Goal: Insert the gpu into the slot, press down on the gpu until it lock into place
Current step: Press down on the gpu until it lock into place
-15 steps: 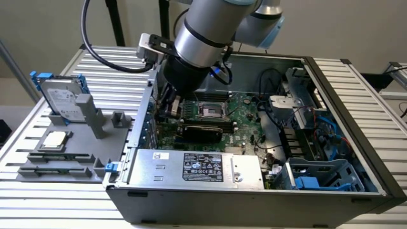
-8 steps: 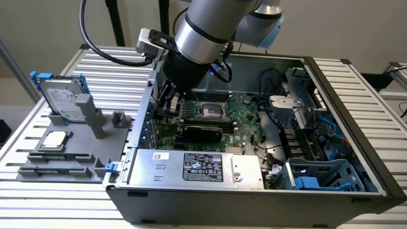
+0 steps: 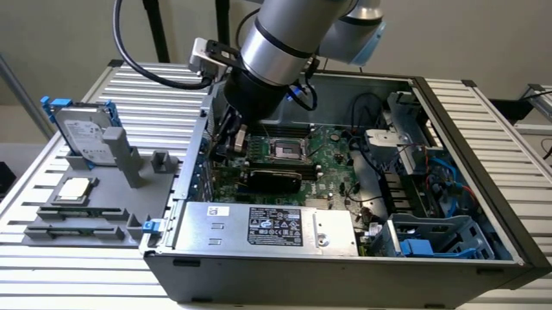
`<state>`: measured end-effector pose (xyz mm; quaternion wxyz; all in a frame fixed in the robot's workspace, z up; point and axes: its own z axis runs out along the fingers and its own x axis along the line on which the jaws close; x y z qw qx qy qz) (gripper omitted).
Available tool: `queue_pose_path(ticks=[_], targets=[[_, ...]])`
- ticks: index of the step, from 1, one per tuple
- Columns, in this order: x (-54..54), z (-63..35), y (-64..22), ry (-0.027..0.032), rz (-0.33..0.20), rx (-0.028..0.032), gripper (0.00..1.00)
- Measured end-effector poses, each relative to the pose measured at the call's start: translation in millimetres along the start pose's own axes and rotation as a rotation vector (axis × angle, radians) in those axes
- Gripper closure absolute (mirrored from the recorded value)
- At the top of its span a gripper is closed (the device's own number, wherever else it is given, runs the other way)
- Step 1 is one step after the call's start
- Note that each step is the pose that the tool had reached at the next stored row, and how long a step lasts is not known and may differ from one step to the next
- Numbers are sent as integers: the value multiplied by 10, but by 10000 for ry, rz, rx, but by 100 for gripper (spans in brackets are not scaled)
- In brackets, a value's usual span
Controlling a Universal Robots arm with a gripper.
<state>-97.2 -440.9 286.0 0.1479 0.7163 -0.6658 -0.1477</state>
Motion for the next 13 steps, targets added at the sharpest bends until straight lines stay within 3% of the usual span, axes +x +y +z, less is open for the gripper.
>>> queue_pose_path(ticks=[13], targets=[[-80,7,13,0,0,0,89]])
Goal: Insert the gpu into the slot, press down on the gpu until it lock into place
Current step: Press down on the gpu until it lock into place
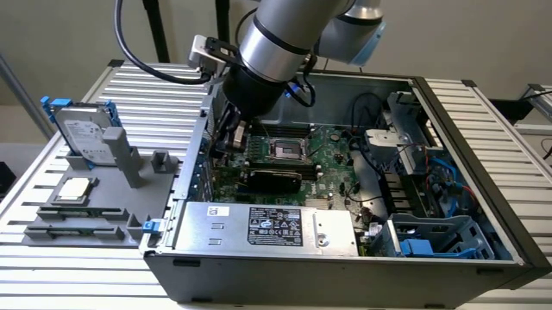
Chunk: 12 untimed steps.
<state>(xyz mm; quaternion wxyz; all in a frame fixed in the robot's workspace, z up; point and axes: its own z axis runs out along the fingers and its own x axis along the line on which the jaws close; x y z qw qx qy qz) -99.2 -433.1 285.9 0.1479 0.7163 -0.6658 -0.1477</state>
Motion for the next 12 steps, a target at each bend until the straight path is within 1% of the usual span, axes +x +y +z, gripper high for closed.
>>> queue_pose_path(ticks=[6,9,11,12], targets=[[-14,11,31,2,1,-2,89],[-14,13,32,2,0,2,89],[-14,16,32,3,4,28,89],[-14,19,31,7,6,60,89]])
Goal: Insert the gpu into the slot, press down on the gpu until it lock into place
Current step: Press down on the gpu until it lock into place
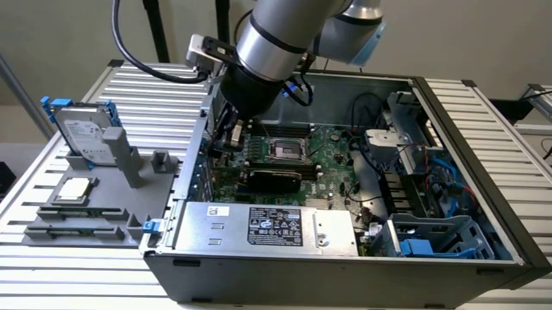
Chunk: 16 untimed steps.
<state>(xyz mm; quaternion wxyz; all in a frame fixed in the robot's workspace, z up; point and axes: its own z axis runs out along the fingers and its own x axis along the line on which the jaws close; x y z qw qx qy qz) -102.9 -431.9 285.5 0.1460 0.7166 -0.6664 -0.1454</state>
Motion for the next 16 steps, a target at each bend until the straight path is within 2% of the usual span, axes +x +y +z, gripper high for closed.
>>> queue_pose_path(ticks=[1,3,8,13,14,15,16], targets=[[0,5,-4,1,-3,41,89],[-1,9,-6,1,-5,77,89],[-3,6,-10,3,-4,85,89],[5,-38,-106,6,-3,93,89],[5,-43,-116,9,-3,133,89],[6,-44,-120,16,-2,238,89],[6,-45,-123,31,-4,417,89]])
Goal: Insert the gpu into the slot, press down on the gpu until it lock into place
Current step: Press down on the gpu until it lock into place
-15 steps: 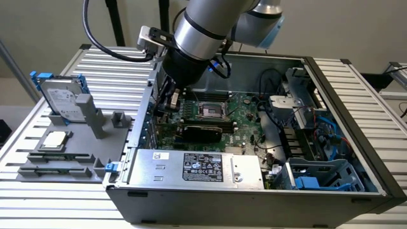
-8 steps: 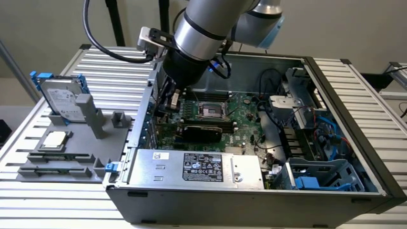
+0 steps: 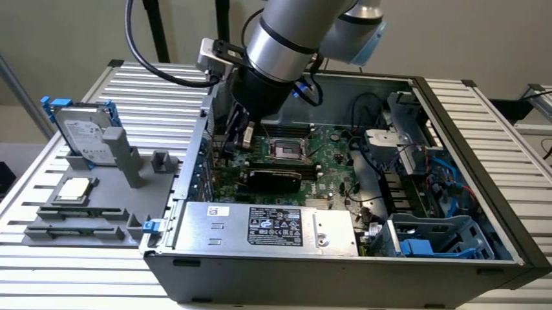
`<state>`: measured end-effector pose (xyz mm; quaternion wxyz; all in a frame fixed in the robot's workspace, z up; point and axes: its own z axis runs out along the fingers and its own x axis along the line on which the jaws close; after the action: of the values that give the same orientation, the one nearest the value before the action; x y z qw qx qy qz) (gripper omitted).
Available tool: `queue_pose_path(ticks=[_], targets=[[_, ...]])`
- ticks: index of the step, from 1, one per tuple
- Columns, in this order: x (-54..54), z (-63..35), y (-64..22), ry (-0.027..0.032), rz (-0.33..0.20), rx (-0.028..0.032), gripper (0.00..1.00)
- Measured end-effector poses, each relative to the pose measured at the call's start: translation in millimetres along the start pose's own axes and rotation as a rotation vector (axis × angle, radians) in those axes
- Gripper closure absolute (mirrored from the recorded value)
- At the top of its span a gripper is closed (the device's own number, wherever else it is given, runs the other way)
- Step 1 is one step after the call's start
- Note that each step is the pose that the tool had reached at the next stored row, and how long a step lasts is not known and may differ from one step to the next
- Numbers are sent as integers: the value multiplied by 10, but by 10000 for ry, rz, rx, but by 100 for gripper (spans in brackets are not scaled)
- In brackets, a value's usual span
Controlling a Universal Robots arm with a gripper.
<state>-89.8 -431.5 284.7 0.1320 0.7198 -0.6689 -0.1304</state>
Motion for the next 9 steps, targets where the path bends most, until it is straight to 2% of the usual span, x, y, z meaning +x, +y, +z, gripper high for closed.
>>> queue_pose_path(ticks=[1,9], targets=[[0,0,-1,17,-1,196,89],[0,-1,-1,154,1,1634,89]])
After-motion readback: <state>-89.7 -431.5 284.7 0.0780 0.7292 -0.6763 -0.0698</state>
